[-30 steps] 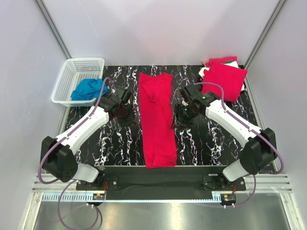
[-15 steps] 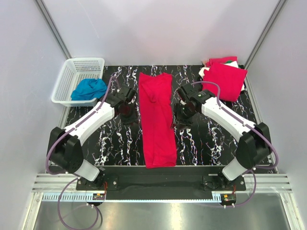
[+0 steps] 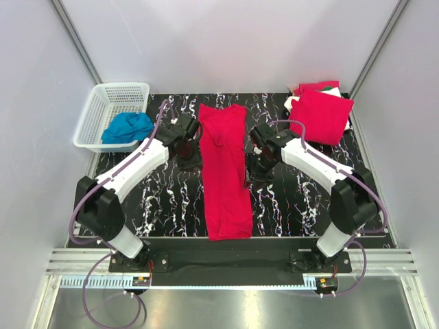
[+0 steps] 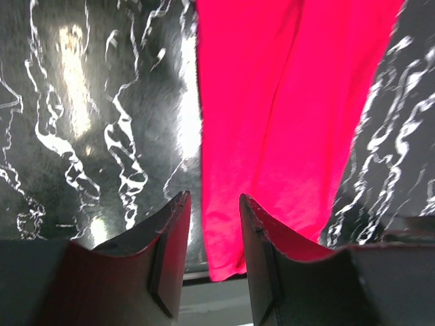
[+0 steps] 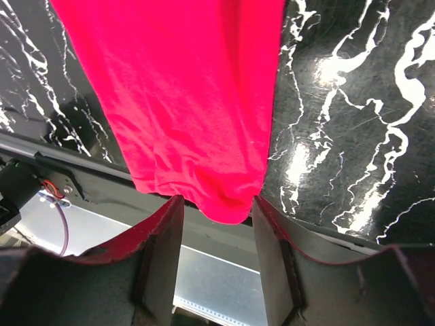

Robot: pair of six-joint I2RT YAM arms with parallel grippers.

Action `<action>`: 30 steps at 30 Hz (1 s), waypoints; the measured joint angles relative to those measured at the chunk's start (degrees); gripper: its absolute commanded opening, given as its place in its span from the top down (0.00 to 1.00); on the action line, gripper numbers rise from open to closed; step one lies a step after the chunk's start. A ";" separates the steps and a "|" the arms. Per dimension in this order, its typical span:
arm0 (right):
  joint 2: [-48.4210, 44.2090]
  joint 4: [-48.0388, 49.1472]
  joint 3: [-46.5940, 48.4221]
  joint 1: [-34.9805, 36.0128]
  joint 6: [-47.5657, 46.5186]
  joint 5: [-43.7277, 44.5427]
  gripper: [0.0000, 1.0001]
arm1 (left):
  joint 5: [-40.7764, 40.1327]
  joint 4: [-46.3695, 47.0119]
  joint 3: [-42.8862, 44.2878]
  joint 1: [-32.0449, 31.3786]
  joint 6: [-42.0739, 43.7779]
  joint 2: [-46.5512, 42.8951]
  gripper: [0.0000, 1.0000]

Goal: Fold and stack the t-shirts
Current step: Fold the tshirt

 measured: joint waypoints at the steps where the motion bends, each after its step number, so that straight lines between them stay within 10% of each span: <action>1: -0.22 0.22 -0.17 0.00 -0.02 -0.28 0.47 | -0.50 -0.11 0.90 -0.35 -0.37 0.15 0.59; 15: -0.33 -2.86 4.85 0.00 -5.68 2.82 0.46 | -3.85 -1.75 3.52 -8.85 -4.02 0.55 0.59; 30: 31.01 -15.61 48.41 0.00 -12.59 16.52 0.43 | -2.69 -0.79 -5.40 -7.76 4.79 -4.15 0.55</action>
